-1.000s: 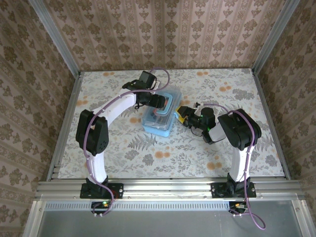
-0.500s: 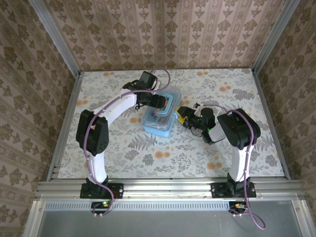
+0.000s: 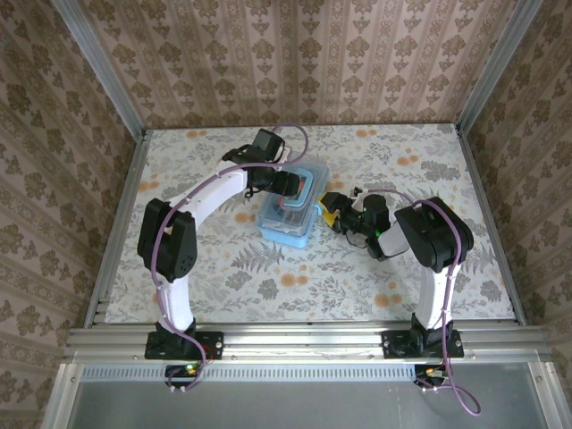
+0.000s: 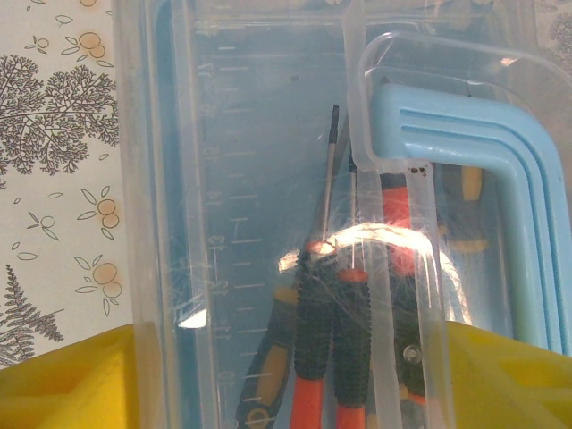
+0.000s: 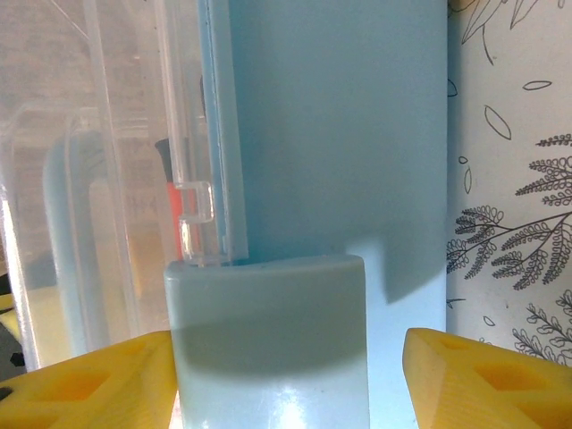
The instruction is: Pack the tool kit
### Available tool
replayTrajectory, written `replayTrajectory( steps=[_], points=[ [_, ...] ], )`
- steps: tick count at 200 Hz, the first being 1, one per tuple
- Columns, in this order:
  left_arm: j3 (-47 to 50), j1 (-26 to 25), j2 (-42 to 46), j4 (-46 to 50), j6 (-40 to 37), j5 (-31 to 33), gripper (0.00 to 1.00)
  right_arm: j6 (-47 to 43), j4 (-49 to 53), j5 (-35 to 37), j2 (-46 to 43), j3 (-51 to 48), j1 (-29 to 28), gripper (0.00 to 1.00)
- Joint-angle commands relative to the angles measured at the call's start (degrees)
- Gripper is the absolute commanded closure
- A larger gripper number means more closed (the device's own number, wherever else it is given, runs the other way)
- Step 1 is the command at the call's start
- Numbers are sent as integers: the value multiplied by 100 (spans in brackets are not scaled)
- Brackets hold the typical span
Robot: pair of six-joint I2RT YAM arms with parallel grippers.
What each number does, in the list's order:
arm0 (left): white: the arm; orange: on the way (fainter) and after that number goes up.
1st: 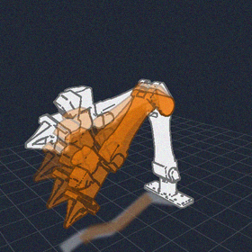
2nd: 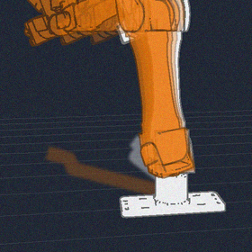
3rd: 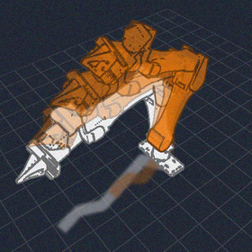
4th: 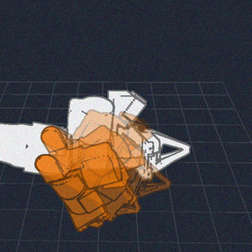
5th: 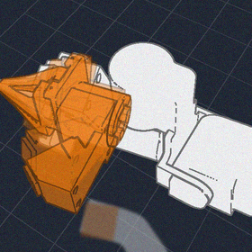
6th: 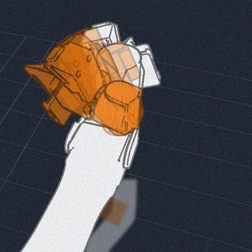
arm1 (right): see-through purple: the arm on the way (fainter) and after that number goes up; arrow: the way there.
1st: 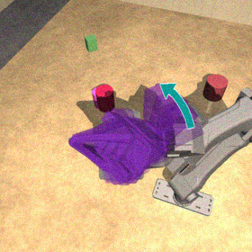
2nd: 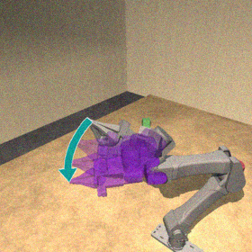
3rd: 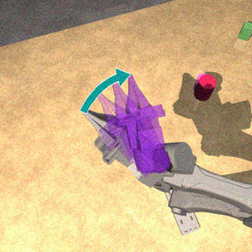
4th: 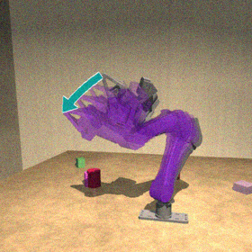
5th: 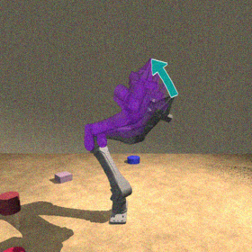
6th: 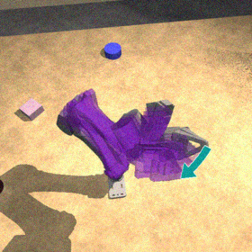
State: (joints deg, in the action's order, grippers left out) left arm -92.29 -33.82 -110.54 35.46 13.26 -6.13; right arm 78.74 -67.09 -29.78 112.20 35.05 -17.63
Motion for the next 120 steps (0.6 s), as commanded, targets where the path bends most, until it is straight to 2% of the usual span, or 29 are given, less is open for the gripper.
replayTrajectory(
  steps=[1, 105, 113, 120],
  points=[
    [395, -107, -552, 919, 169, -618, 57, -157, 286, -17, -189, -12, 43, 32],
    [410, -124, -609, 910, 195, -591, 57, -324, 717, -68, -534, 59, 182, 27],
    [409, -124, -609, 902, 195, -591, 57, -333, 715, -51, -581, -35, 251, 28],
    [407, -129, -615, 901, 203, -590, 57, -346, 730, -37, -641, -131, 331, 33]
  ],
)
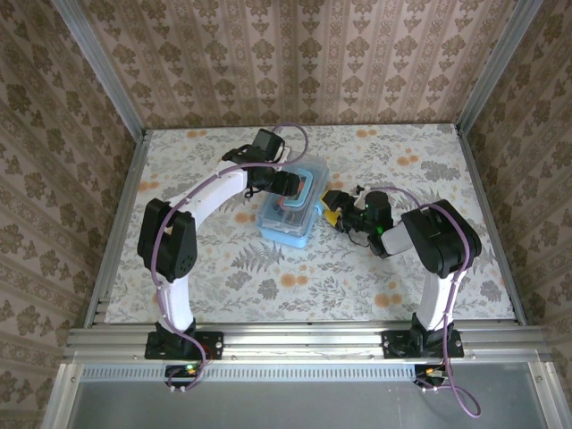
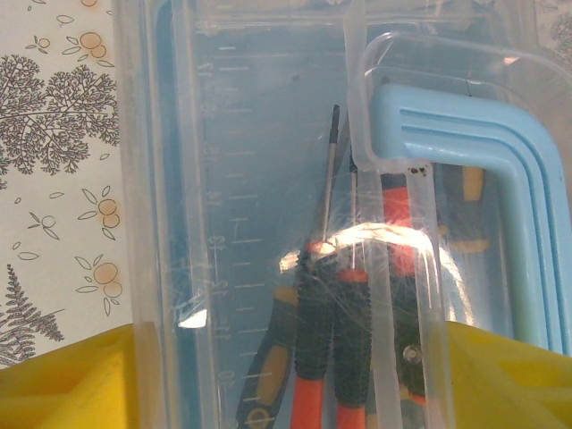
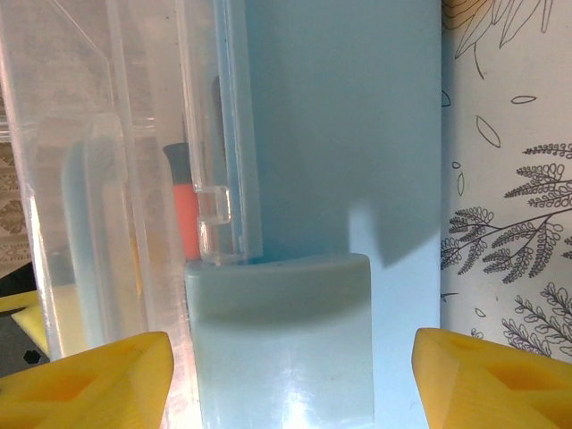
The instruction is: Pack the tool kit
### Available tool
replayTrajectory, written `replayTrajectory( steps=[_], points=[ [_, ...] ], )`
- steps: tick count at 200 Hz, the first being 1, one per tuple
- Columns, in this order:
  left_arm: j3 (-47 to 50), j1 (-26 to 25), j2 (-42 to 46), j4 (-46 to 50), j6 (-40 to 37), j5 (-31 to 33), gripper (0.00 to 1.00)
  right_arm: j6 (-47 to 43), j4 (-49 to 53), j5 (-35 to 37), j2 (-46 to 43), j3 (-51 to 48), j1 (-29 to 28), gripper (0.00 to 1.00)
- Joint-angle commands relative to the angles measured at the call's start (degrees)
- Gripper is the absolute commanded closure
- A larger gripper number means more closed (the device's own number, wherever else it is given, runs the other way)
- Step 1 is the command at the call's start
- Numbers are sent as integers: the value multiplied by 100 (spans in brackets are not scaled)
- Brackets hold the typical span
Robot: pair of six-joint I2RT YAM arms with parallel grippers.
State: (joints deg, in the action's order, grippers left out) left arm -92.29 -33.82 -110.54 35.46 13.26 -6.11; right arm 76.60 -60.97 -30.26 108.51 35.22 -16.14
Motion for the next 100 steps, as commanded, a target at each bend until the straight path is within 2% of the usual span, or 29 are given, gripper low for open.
replayTrajectory(
  steps=[1, 16, 26, 51, 100],
  points=[
    [406, -131, -616, 901, 204, -593, 57, -134, 124, 7, -283, -161, 195, 33],
    [399, -133, -634, 910, 208, -584, 57, -224, 296, -26, -428, -305, 356, 43],
    [392, -141, -650, 925, 221, -561, 58, -366, 524, -69, -528, -331, 426, 57],
    [394, -166, -687, 941, 262, -515, 59, -690, 1214, -54, -714, -196, 423, 100],
    [401, -245, -773, 945, 327, -414, 61, -580, 1245, -112, -417, 225, 256, 100]
  ],
)
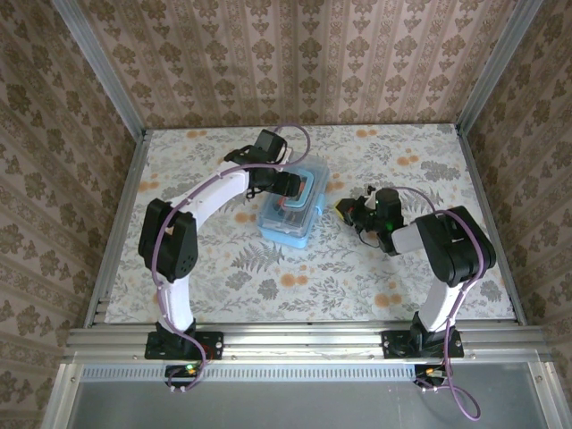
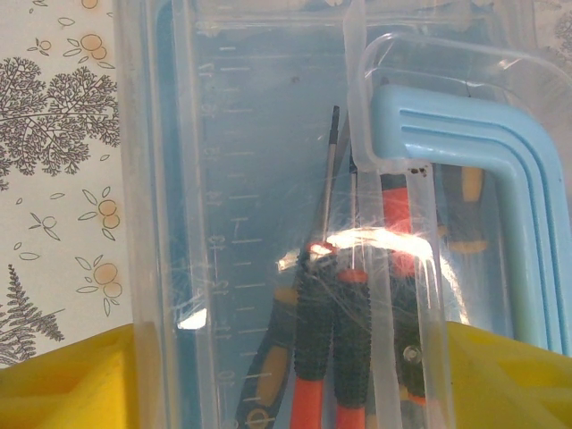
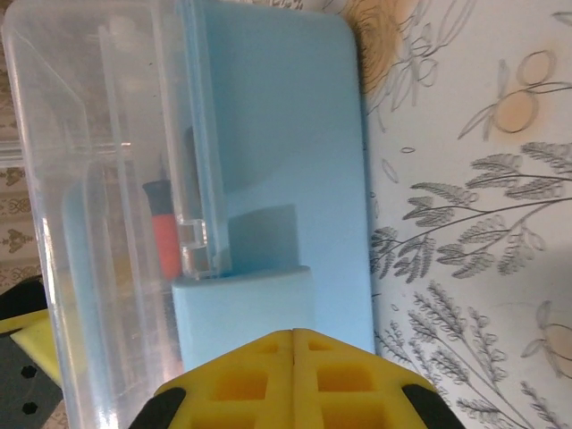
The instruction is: Pack the tool kit
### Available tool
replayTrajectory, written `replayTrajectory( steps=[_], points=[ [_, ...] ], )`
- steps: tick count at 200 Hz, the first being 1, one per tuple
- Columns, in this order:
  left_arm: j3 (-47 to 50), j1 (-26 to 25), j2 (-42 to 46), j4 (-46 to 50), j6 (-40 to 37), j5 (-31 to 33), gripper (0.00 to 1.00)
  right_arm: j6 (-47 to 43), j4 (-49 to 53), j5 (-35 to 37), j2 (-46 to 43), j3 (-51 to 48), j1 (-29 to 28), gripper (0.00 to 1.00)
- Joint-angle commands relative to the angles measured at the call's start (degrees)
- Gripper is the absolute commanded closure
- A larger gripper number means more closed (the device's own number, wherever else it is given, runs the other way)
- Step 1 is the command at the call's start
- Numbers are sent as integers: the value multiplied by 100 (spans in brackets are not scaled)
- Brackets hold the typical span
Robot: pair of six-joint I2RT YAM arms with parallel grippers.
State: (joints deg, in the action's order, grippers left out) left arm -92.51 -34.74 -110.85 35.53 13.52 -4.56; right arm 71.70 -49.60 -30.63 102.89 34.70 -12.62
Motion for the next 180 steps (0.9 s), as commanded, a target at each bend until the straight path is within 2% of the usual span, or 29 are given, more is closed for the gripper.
replayTrajectory(
  steps=[1, 54, 152, 180],
  points=[
    [429, -155, -740, 938, 300, -566, 60, -79, 95, -75, 157, 285, -98, 100],
    [445, -240, -867, 934, 353, -490, 61, 254, -329, -66, 725, 567, -402, 100],
    [408, -389, -942, 956, 366, -529, 61, 421, -516, 55, 746, 530, -564, 100],
    [357, -302, -594, 993, 334, -433, 37, 16, 195, 103, 117, 146, -101, 100]
  ],
)
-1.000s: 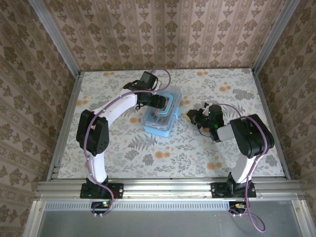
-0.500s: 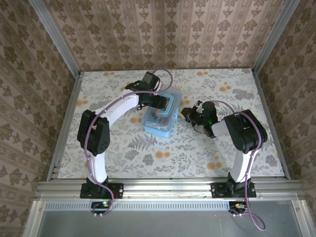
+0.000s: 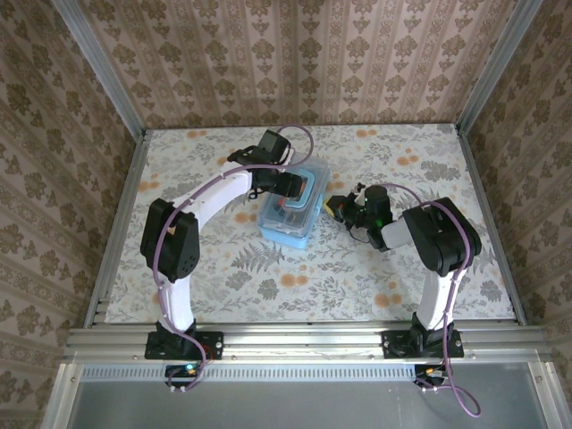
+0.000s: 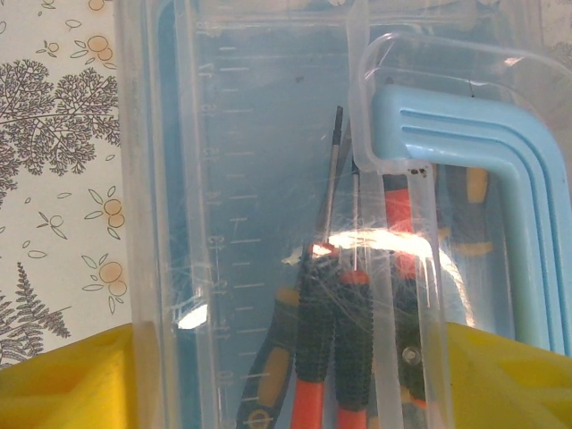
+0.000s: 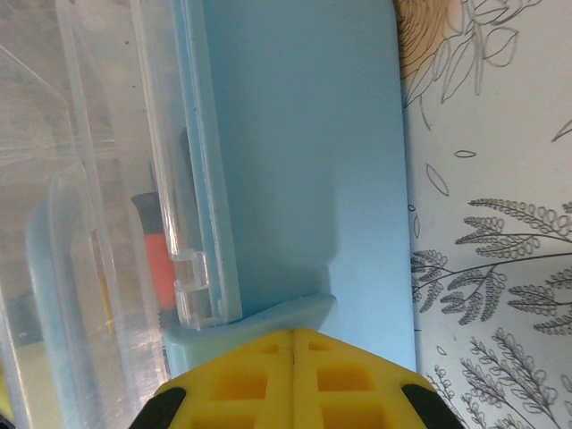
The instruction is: Pack the tool kit
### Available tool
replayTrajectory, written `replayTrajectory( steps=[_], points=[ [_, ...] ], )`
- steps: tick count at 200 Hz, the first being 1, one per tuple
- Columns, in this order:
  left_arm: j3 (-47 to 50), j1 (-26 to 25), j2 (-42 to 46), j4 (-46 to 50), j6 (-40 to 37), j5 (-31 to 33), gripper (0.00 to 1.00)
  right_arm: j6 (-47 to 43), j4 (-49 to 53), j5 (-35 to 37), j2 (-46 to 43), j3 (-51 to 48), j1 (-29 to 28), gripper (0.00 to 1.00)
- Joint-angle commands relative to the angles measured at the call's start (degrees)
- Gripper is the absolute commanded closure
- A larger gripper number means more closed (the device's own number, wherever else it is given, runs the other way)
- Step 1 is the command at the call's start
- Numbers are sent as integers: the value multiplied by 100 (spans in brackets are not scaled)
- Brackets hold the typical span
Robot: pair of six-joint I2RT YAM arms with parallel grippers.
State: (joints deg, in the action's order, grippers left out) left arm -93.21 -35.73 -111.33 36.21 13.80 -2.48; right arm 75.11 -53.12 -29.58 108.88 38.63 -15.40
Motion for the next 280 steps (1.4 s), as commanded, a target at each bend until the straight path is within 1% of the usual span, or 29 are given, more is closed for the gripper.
replayTrajectory(
  steps=[1, 17, 31, 40, 57, 68, 73, 84, 95, 114, 122, 130, 142, 145, 146, 147, 149, 152, 162, 168, 175, 185, 198, 219, 234, 245, 252, 266, 280],
  points=[
    [426, -197, -529, 920, 302, -640, 36, -345, 596, -3, -513, -258, 190, 100],
    [409, -87, -215, 882, 211, -646, 21, -742, 1349, 6, -1089, -386, 488, 100],
    [345, -3, 67, 822, 167, -656, 11, -1232, 2257, 158, -1670, -362, 647, 95],
    [298, 81, 260, 774, 117, -745, 1, -1582, 2932, 336, -2039, -265, 727, 93],
    [252, 258, 635, 643, 77, -884, 0, -2101, 3789, 629, -2685, -175, 854, 90],
    [251, 356, 918, 576, 34, -880, 0, -2377, 4299, 829, -3130, -110, 926, 83],
    [260, 385, 1038, 553, -7, -842, 0, -2503, 4537, 933, -3303, -71, 949, 80],
    [290, 415, 1380, 492, -122, -674, 0, -2799, 5023, 1165, -3643, 14, 985, 78],
    [332, 419, 1713, 441, -229, -429, 0, -3053, 5401, 1384, -3981, 77, 1003, 73],
    [609, 418, 2424, 226, -325, 145, 0, -3407, 5923, 1809, -4546, 138, 1004, 57],
    [760, 398, 2717, 149, -325, 446, 0, -3539, 6130, 1997, -4778, 153, 1008, 49],
    [926, 319, 2985, 133, -312, 931, 0, -3710, 6240, 2160, -5012, 145, 992, 42],
    [1354, 136, 3472, 20, -180, 1936, 0, -3890, 6447, 2580, -5350, 168, 861, 36],
    [1486, 94, 3595, -11, -162, 2136, 0, -3824, 6496, 2711, -5428, 171, 804, 23],
    [1532, 89, 3638, -32, -160, 2194, 0, -3809, 6510, 2769, -5460, 166, 785, 18],
    [1581, 82, 3681, -46, -155, 2249, 0, -3801, 6518, 2824, -5489, 164, 762, 9],
    [1651, 65, 3761, -73, -147, 2313, 0, -3778, 6543, 2920, -5541, 156, 719, 2],
    [1820, 44, 3891, -115, -123, 2473, 0, -3773, 6533, 3025, -5631, 123, 658, 0],
    [2401, 14, 4345, -345, -44, 2969, 0, -3988, 6377, 3577, -5913, -23, 460, 0],
    [2810, 4, 4614, -597, -23, 3220, 0, -4363, 6119, 3897, -6044, -148, 298, 0],
    [3363, 4, 5007, -951, 13, 3602, 0, -5001, 5762, 4073, -6161, -338, 189, 0],
    [4232, 12, 5502, -1686, -53, 4106, 0, -5890, 5254, 4119, -6307, -606, 151, 0],
    [5410, 68, 6218, -3050, -586, 4487, 0, -6848, 4669, 4149, -6478, -948, 151, 0],
    [7106, 416, 6983, -5312, -1599, 4286, 0, -7982, 3658, 4054, -6542, -1490, 160, 0],
    [8038, 724, 7050, -6699, -2286, 3627, 0, -8331, 3198, 4004, -6306, -1703, 192, 0],
    [8415, 914, 6826, -7312, -2234, 3711, 0, -8346, 2885, 3998, -5977, -1828, 298, 0],
    [8533, 1224, 6627, -7465, -2145, 3694, 0, -8341, 2711, 3959, -5763, -1898, 370, 0],
    [8613, 1697, 6134, -7671, -2080, 3232, 0, -8256, 2197, 3895, -5218, -2064, 497, 0],
    [8693, 2163, 5508, -8291, -1845, 2765, 0, -8163, 1575, 3796, -4654, -2235, 619, 0]
  ],
)
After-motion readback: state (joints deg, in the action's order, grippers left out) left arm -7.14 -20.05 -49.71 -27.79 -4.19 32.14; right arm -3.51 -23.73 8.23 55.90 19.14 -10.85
